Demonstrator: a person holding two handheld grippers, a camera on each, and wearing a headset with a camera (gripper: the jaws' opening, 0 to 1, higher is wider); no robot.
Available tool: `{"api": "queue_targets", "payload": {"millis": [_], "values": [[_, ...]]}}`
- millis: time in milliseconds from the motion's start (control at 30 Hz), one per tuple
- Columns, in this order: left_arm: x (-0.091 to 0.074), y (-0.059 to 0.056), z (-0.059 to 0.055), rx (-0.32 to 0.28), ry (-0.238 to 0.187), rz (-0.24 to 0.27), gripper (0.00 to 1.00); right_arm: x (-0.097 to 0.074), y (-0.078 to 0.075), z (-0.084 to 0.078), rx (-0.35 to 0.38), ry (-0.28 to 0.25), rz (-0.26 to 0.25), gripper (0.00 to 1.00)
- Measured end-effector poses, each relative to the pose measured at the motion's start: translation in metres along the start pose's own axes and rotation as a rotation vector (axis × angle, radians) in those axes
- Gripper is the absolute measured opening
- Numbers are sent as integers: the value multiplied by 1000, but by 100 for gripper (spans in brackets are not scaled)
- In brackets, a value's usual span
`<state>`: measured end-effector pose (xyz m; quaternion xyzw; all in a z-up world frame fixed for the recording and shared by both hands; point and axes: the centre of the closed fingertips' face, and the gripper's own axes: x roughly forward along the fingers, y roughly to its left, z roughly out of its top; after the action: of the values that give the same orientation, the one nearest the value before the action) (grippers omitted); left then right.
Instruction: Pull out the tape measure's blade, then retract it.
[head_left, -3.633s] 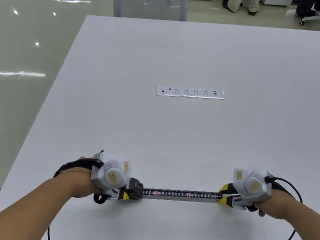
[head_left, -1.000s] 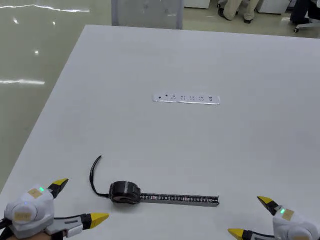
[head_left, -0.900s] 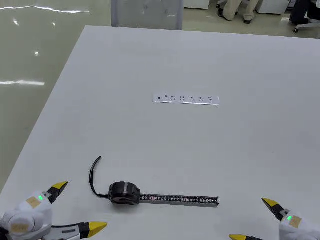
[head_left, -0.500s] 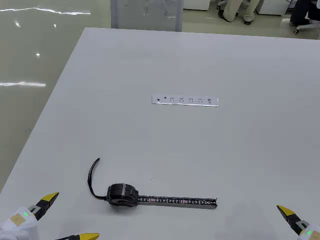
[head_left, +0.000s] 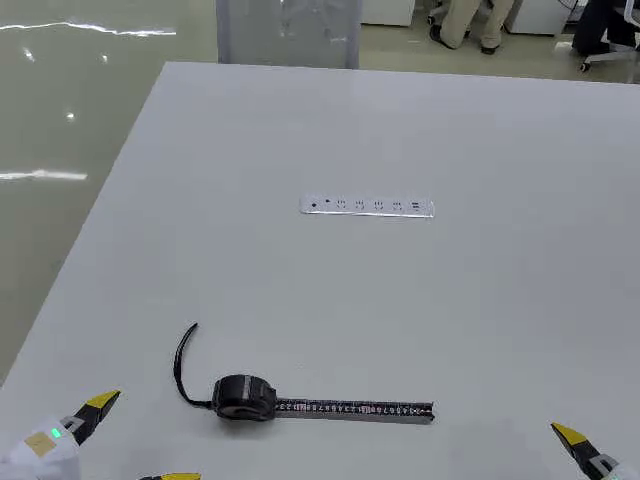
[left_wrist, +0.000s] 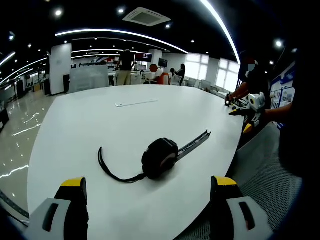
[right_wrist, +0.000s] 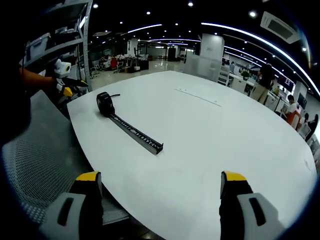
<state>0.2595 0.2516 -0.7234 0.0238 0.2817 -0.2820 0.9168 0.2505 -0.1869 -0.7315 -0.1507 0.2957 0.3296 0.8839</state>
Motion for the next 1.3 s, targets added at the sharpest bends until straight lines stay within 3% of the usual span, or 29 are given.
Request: {"api": "queue_targets", "payload": {"millis": [133, 333, 567, 800, 1300], "values": [[-1, 3, 2, -3, -6, 8, 100, -1, -1, 0, -1, -5, -2, 100], [-2, 5, 5, 17, -14, 20, 100, -2, -4, -7, 6, 26, 5, 100], [-1, 4, 2, 20, 8, 18, 100, -6, -11, -9, 20, 24, 4, 100], [2, 3, 0, 28, 20, 14, 100, -8, -12, -7, -7, 28, 9, 100], [7, -2, 11, 3, -2, 24, 99, -11, -15, 3, -36, 31, 22, 99]]}}
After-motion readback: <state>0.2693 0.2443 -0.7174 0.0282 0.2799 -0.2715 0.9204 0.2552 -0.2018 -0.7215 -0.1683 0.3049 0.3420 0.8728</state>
